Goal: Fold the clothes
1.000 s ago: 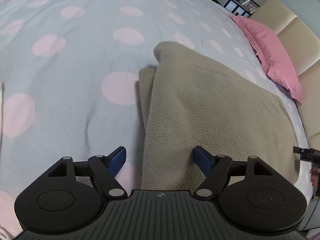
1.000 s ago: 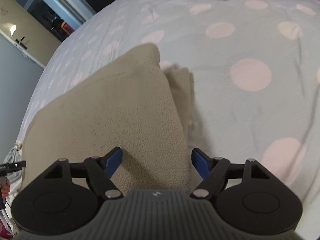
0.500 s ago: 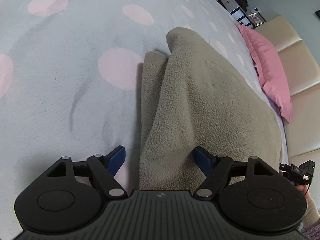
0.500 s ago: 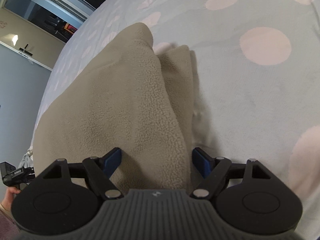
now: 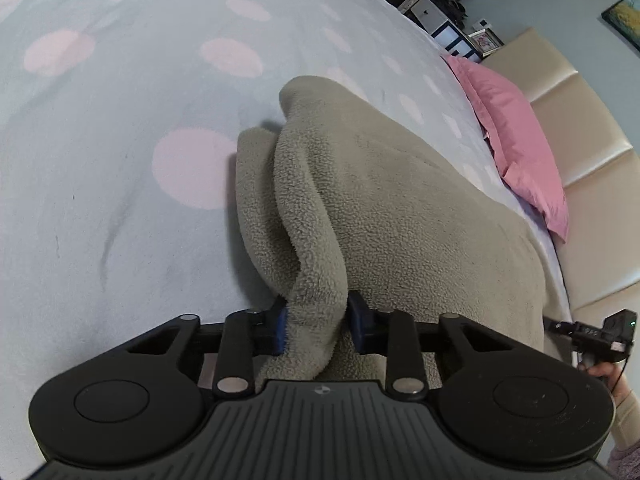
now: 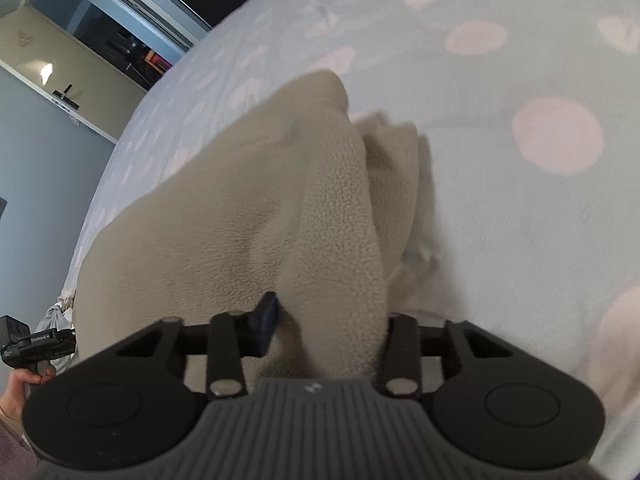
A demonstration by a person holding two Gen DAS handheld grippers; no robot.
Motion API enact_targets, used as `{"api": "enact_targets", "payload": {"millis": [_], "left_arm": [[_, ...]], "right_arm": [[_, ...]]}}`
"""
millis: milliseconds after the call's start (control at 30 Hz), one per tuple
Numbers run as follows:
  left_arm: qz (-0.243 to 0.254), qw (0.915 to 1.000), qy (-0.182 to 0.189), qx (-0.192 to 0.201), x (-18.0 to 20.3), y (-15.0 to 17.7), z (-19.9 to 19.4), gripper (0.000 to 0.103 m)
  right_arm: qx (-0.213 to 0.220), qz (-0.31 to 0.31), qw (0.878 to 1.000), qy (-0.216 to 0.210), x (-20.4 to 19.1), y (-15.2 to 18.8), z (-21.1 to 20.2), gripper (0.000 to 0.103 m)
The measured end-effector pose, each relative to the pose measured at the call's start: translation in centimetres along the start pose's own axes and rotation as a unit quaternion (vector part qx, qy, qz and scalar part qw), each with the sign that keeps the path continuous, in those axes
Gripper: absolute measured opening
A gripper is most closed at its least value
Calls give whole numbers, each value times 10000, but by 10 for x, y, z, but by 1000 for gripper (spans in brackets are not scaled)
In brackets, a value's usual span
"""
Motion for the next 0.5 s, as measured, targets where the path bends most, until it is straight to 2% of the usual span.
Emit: {"api": "enact_targets", "payload": {"millis": [167,267,333,400,500], "left_arm": [[-127,9999,4,-44,-4,1,-3,27],[-281,9995,-121,-87,-9,2,-3,39],[-496,9985,-201,-123,-16,2,-3,58],[-726,9971,-130,-164,-25,4,-3,66],[-985,9950,58,-160,-35,6,0,69]], "right_arm": [[88,8,9999,-88,-6,-2,-13,37],[-8,7,10000,-15,0,1,-8,42],[-67,92,9999,-4,4,1,-5,47],[-125,68,9999,30,6,2,-2,51],[-275,208,9994,11,13,6,5,60]]}}
Point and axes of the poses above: each gripper's, at about its wrist camera, not at the fingertips, and z roughly the way its jaws point, x to its right, y to its underside, the point moved 5 cm from there along z, roughly the way its jaws point, and after that the axes turned 7 degrees about y, right-handed, at the moved point
